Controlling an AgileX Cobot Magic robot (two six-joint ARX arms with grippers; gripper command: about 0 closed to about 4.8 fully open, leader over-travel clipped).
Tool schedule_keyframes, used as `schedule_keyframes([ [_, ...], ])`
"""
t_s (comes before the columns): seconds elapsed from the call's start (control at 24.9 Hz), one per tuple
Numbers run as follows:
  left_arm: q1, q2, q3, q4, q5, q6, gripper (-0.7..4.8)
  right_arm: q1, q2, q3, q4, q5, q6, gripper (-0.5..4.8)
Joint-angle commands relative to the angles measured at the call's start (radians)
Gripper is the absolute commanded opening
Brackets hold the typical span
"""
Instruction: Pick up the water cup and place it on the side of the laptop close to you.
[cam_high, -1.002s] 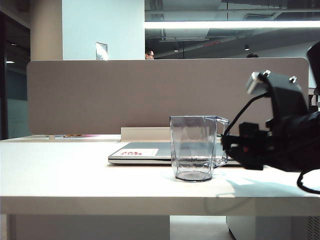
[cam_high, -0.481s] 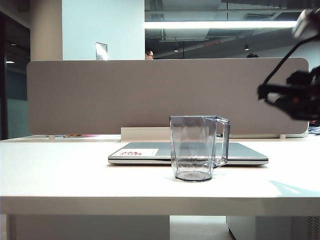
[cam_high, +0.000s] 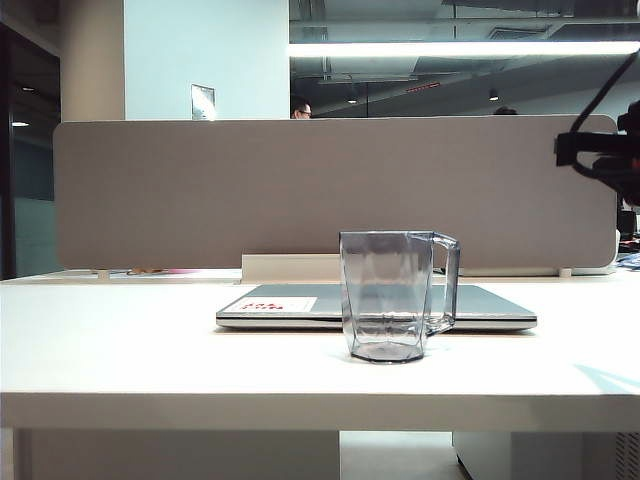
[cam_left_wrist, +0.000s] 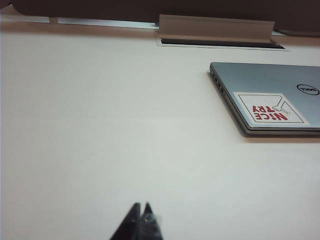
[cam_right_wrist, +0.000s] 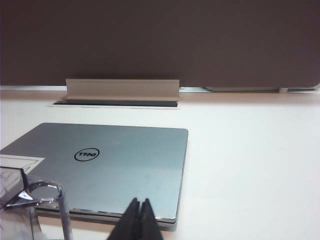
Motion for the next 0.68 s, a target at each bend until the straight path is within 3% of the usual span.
schedule_keyframes([
  [0.04,0.002,0.001,0.002,-0.010,0.005,-0.002,-0.03,0.000,-0.002,-0.004,0.024,0.003,-0.003,-0.06],
  [0.2,0.002,0.001,0.002,-0.010,0.006,-0.002,-0.04,-0.005,-0.067,-0.005,-0.027,0.016,-0.004,-0.06],
  [0.36,0.002,0.001,0.002,-0.010,0.005,-0.002,-0.04,-0.068,-0.247,-0.005,-0.203,-0.009,-0.003,-0.06],
  [0.68,0.002,0.001,0.002,-0.010,0.005,-0.002,-0.04,-0.214,-0.499,-0.005,-0.604,-0.307,0.072,-0.06],
])
